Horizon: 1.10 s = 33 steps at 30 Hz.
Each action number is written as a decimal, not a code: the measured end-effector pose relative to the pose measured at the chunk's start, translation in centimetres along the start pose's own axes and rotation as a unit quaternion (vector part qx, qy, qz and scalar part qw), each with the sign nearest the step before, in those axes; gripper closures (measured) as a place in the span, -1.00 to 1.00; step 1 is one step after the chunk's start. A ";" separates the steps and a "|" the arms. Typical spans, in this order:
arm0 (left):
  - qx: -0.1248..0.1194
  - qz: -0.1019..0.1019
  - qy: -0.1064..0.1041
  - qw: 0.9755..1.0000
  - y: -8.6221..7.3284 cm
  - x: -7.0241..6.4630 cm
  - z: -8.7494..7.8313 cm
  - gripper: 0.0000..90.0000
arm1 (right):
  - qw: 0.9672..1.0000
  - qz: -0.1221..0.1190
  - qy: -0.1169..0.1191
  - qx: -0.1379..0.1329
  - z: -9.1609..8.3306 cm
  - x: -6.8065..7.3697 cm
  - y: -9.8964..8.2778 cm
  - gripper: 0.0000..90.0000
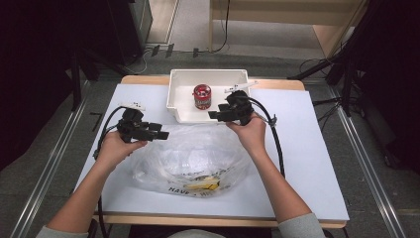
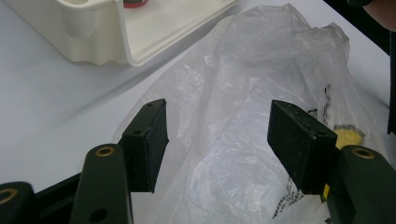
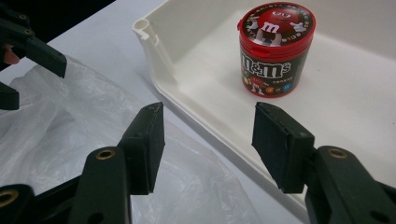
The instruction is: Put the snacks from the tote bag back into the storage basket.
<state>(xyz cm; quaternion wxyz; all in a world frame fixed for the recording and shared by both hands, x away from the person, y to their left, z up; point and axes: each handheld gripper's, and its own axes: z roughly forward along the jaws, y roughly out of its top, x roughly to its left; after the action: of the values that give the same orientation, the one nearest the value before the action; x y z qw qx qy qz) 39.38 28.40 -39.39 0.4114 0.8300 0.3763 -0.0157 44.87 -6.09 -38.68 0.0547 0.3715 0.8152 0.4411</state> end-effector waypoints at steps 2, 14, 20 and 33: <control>-0.001 0.000 0.000 1.000 0.0 0.0 0.0 -0.13 | 1.000 -0.002 0.002 -0.001 -0.2 0.1 -0.2 -0.03; 0.000 0.002 0.000 1.000 0.0 -0.1 0.0 -0.13 | 1.000 -0.015 -0.016 0.021 -1.0 1.0 -1.4 -0.09; 0.003 0.007 -0.002 1.000 0.0 -0.3 0.1 -0.13 | 1.000 -0.019 -0.013 0.017 -1.6 1.5 -2.1 -0.10; 0.007 0.007 -0.003 1.000 -0.1 -0.8 0.3 -0.14 | 1.000 -0.027 -0.009 0.011 -2.6 2.3 -3.5 -0.10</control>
<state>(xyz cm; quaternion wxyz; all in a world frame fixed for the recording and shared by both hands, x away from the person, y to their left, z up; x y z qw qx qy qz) 38.85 27.77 -39.36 0.4065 0.8358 0.3687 -0.0180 40.14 -7.55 -39.21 0.0699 0.3540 0.8291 0.4270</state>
